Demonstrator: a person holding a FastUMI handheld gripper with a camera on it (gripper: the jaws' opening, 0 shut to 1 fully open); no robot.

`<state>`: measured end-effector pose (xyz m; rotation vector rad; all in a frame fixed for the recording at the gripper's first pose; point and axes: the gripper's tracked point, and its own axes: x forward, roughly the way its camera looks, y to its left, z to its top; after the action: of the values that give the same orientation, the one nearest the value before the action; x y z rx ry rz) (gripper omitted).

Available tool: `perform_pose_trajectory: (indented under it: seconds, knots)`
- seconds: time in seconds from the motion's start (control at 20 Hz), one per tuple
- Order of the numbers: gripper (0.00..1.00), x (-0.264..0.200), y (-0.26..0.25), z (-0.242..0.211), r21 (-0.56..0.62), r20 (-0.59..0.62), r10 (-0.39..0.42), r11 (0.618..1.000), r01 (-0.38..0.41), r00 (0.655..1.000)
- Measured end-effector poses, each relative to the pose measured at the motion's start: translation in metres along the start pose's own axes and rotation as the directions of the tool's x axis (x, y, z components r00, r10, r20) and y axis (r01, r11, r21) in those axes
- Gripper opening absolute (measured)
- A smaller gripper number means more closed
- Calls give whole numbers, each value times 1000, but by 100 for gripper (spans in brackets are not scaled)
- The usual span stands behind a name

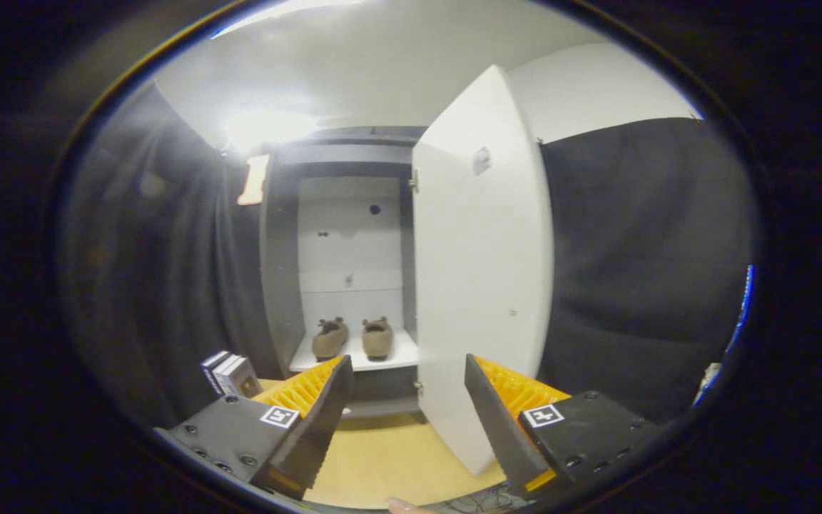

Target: Open the shoe cabinet door, grab the shoes and put them into the shoe cabinet, then close the shoe cabinet door.

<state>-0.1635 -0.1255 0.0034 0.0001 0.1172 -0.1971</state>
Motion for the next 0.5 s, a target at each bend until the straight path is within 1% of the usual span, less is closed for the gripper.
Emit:
perform_pose_trajectory:
  seconds: [0.15, 0.25, 0.35, 0.5]
  knots:
    - [98, -9, -53, 5, 16, 4, -74, 997, 73, 997]
    - [97, -3, -87, 5, 1, -2, -94, 996, 94, 996]
    - [97, 13, -114, 11, 7, -1, -73, 997, 73, 997]
    - [97, 51, -133, 12, 23, -6, 38, 999, -37, 999]
